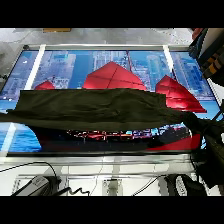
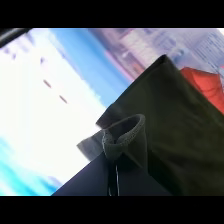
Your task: Fold the clothes and pants, and hang the long-sleeved shirts on hangers.
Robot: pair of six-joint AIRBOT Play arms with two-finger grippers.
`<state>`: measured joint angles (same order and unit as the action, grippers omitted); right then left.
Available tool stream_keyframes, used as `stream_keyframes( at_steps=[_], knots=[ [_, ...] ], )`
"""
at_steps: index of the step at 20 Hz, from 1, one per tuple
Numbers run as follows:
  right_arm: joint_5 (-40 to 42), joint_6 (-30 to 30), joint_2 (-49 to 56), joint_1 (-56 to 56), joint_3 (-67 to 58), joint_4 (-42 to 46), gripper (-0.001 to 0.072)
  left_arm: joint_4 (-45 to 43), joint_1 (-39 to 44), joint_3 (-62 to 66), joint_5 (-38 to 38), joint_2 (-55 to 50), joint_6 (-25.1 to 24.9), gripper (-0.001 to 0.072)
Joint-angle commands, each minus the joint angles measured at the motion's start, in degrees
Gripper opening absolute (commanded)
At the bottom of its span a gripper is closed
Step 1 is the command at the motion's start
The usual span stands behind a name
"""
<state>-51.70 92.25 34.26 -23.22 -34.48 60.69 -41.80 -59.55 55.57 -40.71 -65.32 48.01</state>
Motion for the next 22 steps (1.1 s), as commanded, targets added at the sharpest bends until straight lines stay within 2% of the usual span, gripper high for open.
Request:
stream_keyframes(
  at_steps=[1, 2, 4, 7, 9, 11, 16, 22],
  knots=[
    [6.4, 3.3, 3.6, 3.2, -2.9, 2.0, 0.003, -11.3, 12.6, 3.0, 13.8, 0.0, 9.0, 0.0004],
    [9.9, 4.5, 6.6, 5.1, -3.6, 2.5, 0.003, -14.7, 15.8, 3.3, 17.4, -1.1, 12.5, 0.0004],
    [15.8, 4.8, 14.4, 9.2, -6.4, 2.9, 0.003, -21.9, 20.5, 5.4, 17.6, -5.1, 19.6, 0.0004],
    [21.0, 5.7, 27.7, 13.1, -15.1, 3.7, 0.003, -31.5, 24.1, 10.9, 15.4, -12.7, 36.8, 0.0004],
    [22.8, 9.0, 37.0, 13.3, -22.8, 3.8, 0.003, -36.8, 25.7, 15.9, 11.5, -17.5, 42.9, 0.0004],
    [23.9, 10.5, 43.9, 13.3, -29.3, 3.8, 0.003, -37.3, 26.8, 19.7, 11.5, -20.8, 47.8, 0.0004],
    [30.1, 11.3, 51.3, 13.3, -36.3, 3.5, 0.0031, -37.3, 28.7, 22.4, 17.3, -24.7, 54.7, 0.0005],
    [36.6, 11.3, 54.6, 13.7, -36.2, 2.3, 0.0032, -37.2, 30.5, 22.4, 25.5, -25.9, 54.7, 0.0007]
  ],
)
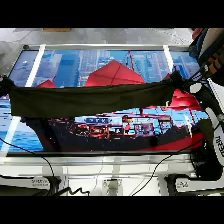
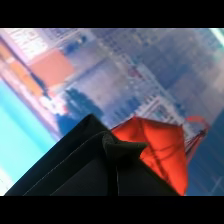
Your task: Fold the clothes and pants, and hang the long-sleeved shirts on hangers.
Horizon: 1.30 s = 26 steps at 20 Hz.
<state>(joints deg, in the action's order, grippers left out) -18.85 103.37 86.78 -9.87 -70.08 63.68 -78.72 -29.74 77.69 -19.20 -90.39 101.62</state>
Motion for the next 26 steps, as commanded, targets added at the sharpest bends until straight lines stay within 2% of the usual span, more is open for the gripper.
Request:
stream_keyframes(
  at_steps=[1, 4, 7, 10, 11, 12, 13, 14, 15, 17, 20, 21, 22, 23, 24, 26],
  knots=[
    [5.2, 0.2, 2.9, 1.1, -0.6, -0.7, 0.0032, -0.1, 0.8, 0.3, 4.8, -1.2, 1.2, 0.0008],
    [11.8, 0.1, 5.3, 3.7, -0.6, -0.6, 0.0033, -0.1, 1.3, 0.3, 7.6, -2.0, 3.3, 0.0009],
    [17.5, 0.1, 7.1, 5.3, -0.6, -0.7, 0.0033, -0.1, 1.7, 0.3, 11.4, -2.5, 3.4, 0.0009],
    [17.8, 0.1, 8.6, 5.3, -0.6, -0.6, 0.0034, -0.2, 2.2, 0.3, 12.6, -3.2, 3.4, 0.0011],
    [17.7, 0.1, 9.0, 5.3, -0.6, -0.4, 0.004, -0.2, 2.3, 0.3, 12.6, -3.5, 3.4, 0.0078],
    [17.7, 0.1, 9.2, 5.3, -0.6, -0.4, 0.0191, -0.2, 2.4, 0.3, 12.5, -3.7, 3.4, 0.0297],
    [17.5, 0.1, 9.2, 5.3, -0.6, -0.4, 0.0464, -0.2, 2.5, 0.3, 12.6, -3.7, 3.4, 0.0621],
    [17.3, 0.0, 9.1, 5.3, -0.6, -0.4, 0.0665, -0.2, 2.6, 0.3, 12.5, -3.5, 3.4, 0.0712],
    [16.7, 0.0, 9.0, 5.3, -0.6, -0.4, 0.0689, -0.2, 2.6, 0.3, 11.4, -3.0, 3.4, 0.0714],
    [13.1, 0.0, 8.5, 5.2, -0.6, -0.3, 0.0686, -0.6, 2.5, 0.3, 7.7, -1.0, 3.4, 0.071],
    [6.4, 0.0, 6.5, 4.8, -0.6, 0.8, 0.0684, -5.1, 1.4, 0.3, -4.1, 4.4, 2.9, 0.0691],
    [3.5, 0.0, 5.4, 4.3, -0.6, 1.3, 0.0684, -8.3, 0.6, 0.3, -9.9, 6.5, 2.9, 0.0613],
    [0.5, -0.2, 4.3, 3.4, -0.6, 1.5, 0.0684, -13.1, -0.5, 0.3, -16.7, 8.7, 2.5, 0.047],
    [-2.3, -0.8, 3.1, 2.4, -0.6, 1.6, 0.0683, -17.5, -2.0, 0.3, -22.9, 10.9, 0.0, 0.0438],
    [-5.3, -1.1, 1.9, 1.1, -0.6, 1.9, 0.0683, -20.3, -3.7, 0.3, -28.0, 12.7, -3.7, 0.0438],
    [-10.6, -1.1, -0.7, -1.8, -0.6, 3.2, 0.0683, -20.6, -9.0, 0.2, -38.2, 15.8, -12.4, 0.0437]
  ],
)
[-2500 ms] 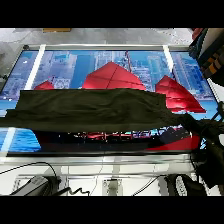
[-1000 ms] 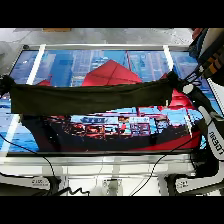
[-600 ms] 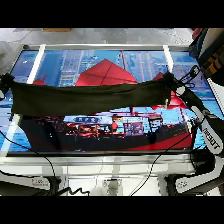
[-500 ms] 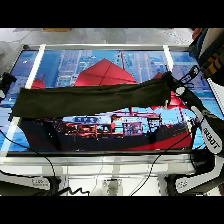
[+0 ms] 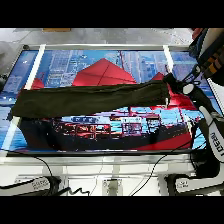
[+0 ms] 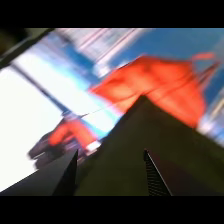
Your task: Fold the clothes and pants, and hang the long-sleeved shirts on hangers.
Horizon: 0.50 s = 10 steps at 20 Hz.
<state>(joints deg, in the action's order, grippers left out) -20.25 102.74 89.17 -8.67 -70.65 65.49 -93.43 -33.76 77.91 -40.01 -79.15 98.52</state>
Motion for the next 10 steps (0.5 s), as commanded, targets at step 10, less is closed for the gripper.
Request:
stream_keyframes(
  at_steps=[10],
  knots=[
    [-20.3, -5.3, -7.6, -8.4, 0.0, 2.2, 0.0683, 41.6, -25.5, -20.0, -14.5, 2.0, -26.9, 0.0714]
  ],
)
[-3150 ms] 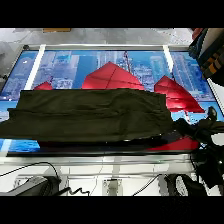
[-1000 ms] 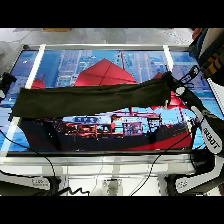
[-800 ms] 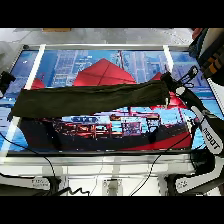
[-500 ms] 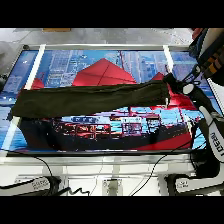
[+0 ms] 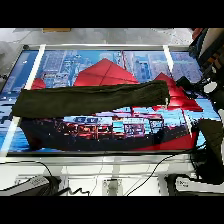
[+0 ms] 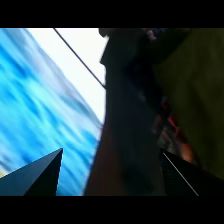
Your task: Fold the clothes and pants, and hang the long-sleeved shirts on hangers.
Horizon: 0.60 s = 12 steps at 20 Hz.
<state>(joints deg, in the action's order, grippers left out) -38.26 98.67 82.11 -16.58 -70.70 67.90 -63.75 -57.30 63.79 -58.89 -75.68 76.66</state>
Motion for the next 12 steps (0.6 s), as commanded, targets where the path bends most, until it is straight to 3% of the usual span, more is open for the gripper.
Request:
stream_keyframes(
  at_steps=[1, 7, 12],
  knots=[
    [-2.3, -1.2, -0.5, -0.5, 0.0, -0.2, 0.0683, 12.2, -0.7, -6.8, 6.6, -2.8, -5.1, 0.0714],
    [-2.8, -1.2, -0.5, -0.5, 0.0, -2.3, 0.0683, 21.6, 9.0, -6.9, 22.2, -11.3, -5.2, 0.0707],
    [-3.5, -1.2, -0.5, -0.5, 0.0, -4.1, 0.0682, 22.3, 17.7, -6.9, 39.1, -15.0, -5.2, 0.0697]
  ],
)
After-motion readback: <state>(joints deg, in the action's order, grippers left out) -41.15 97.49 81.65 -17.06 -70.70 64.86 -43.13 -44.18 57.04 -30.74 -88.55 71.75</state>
